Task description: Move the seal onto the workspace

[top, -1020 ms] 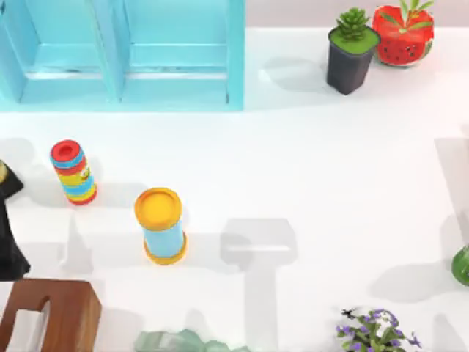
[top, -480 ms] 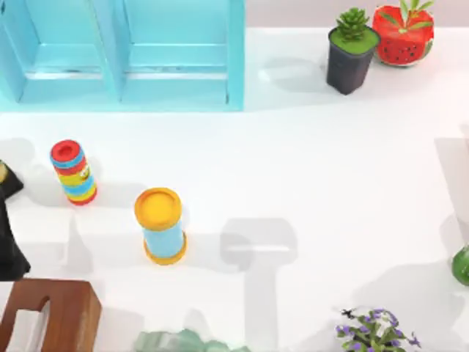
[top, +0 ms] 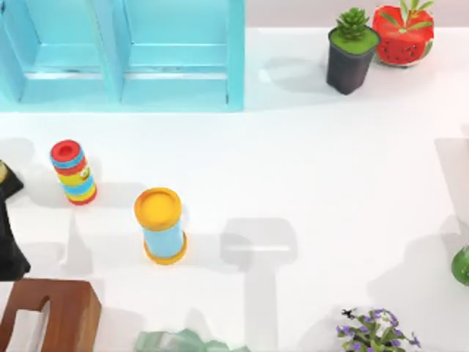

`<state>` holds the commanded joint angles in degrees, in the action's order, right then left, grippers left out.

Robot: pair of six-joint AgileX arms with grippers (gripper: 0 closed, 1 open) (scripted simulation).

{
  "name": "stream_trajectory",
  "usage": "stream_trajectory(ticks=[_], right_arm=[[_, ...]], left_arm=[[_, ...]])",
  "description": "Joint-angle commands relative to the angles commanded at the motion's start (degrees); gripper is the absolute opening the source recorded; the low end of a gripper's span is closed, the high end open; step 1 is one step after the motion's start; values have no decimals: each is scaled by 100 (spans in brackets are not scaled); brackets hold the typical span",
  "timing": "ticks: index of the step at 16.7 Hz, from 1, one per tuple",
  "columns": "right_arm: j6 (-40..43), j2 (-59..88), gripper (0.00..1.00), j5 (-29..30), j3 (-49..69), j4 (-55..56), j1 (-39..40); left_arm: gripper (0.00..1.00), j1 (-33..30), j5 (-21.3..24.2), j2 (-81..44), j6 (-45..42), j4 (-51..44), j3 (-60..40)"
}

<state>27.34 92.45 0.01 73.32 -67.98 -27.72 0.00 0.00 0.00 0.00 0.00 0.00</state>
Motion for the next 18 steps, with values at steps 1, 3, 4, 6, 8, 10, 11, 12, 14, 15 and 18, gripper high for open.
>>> stream_trajectory(ticks=[1,3,4,6,8,10,11,12,14,15,18], right_arm=[[71,154,100,0,187,-147,-74],[146,330,100,-2,382,-325,-152],[151,340,100,-2,392,-335,-156],[151,340,100,-2,392,-335,-156],[144,319,100,-2,377,-319,-128],[137,354,100,-2,294,-229,-134],[133,390,100,-2,182,-98,-134],[129,443,100,-2,39,95,-135],[125,588,100,-1,-319,640,-136],[125,670,100,-1,-525,952,-134],[119,879,100,-1,-1067,1706,-134]], left_arm=[[100,0,0,0,0,0,0],[100,0,0,0,0,0,0],[100,0,0,0,0,0,0],[100,0,0,0,0,0,0],[100,0,0,0,0,0,0],[100,0,0,0,0,0,0],[100,0,0,0,0,0,0],[100,0,0,0,0,0,0],[100,0,0,0,0,0,0],[100,0,0,0,0,0,0],[100,0,0,0,0,0,0]])
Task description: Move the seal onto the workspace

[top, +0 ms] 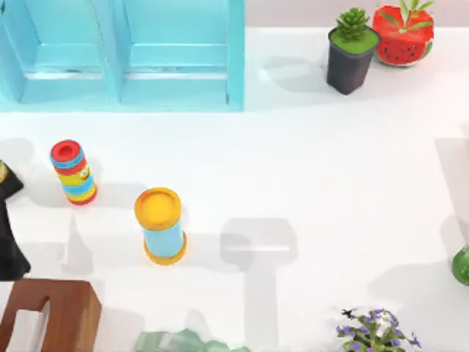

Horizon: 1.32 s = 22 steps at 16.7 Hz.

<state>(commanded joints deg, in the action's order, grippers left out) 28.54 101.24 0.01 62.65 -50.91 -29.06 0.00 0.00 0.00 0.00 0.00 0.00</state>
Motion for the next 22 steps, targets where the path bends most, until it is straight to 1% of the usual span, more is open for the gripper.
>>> stream_trajectory(ticks=[2,6,19,20,22], right_arm=[[0,73,100,0,-181,211,-1],[0,76,100,0,-195,227,0],[0,76,2,0,-195,227,0],[0,76,0,0,-195,227,0],[0,76,0,0,-195,227,0]], left_arm=[[100,0,0,0,0,0,0],[100,0,0,0,0,0,0],[100,0,0,0,0,0,0],[100,0,0,0,0,0,0],[100,0,0,0,0,0,0]])
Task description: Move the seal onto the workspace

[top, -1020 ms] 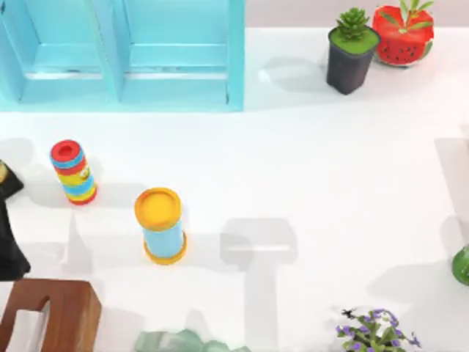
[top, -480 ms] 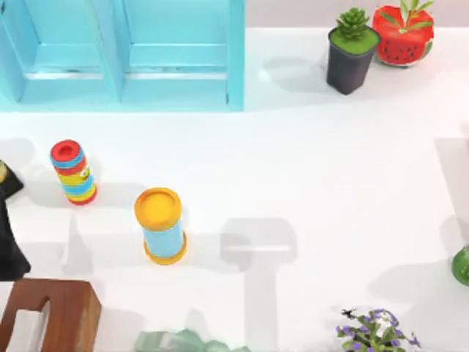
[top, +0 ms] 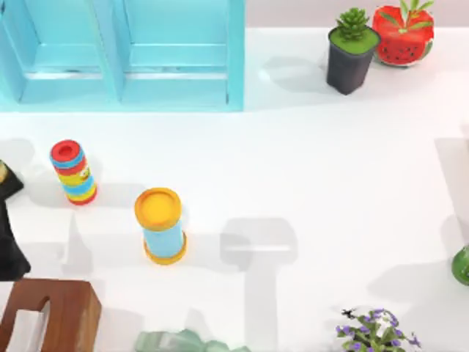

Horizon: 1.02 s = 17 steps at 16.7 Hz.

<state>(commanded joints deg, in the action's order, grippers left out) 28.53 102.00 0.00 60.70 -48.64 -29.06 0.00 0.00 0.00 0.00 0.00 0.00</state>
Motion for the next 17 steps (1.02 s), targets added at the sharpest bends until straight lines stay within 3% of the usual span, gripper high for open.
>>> stream_trajectory(ticks=[9,17], right_arm=[[-155,-106,0,51,101,-69,82],[-1746,-710,0,99,1372,-1859,1141]], left_arm=[[100,0,0,0,0,0,0],[100,0,0,0,0,0,0]])
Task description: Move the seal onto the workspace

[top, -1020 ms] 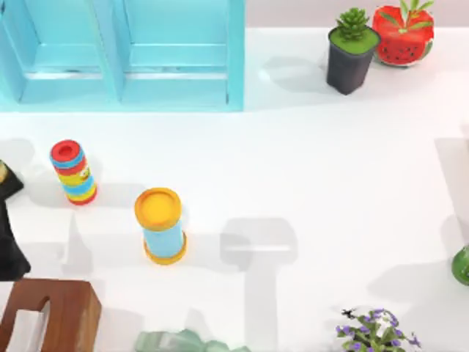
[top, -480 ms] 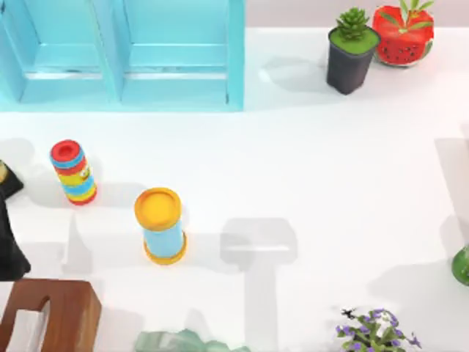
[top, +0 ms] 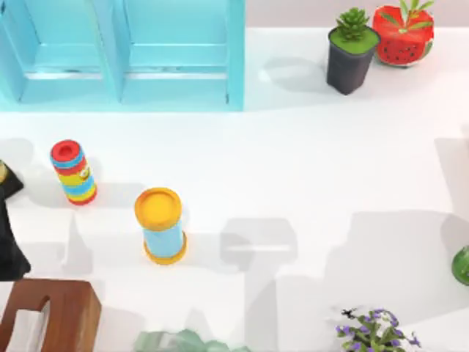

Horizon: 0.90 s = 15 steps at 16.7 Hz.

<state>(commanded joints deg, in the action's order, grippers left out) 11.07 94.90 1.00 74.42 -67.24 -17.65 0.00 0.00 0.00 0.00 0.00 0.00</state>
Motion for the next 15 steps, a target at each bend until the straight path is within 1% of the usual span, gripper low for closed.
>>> stream_trajectory(ticks=[4,8,15], right_arm=[[-745,-442,0,-100,643,-957,925],[-1123,-664,0,-99,669,-1479,1690],[-1233,-695,0,-72,686,-1520,1749]], left_arm=[[100,0,0,0,0,0,0],[100,0,0,0,0,0,0],[100,0,0,0,0,0,0]])
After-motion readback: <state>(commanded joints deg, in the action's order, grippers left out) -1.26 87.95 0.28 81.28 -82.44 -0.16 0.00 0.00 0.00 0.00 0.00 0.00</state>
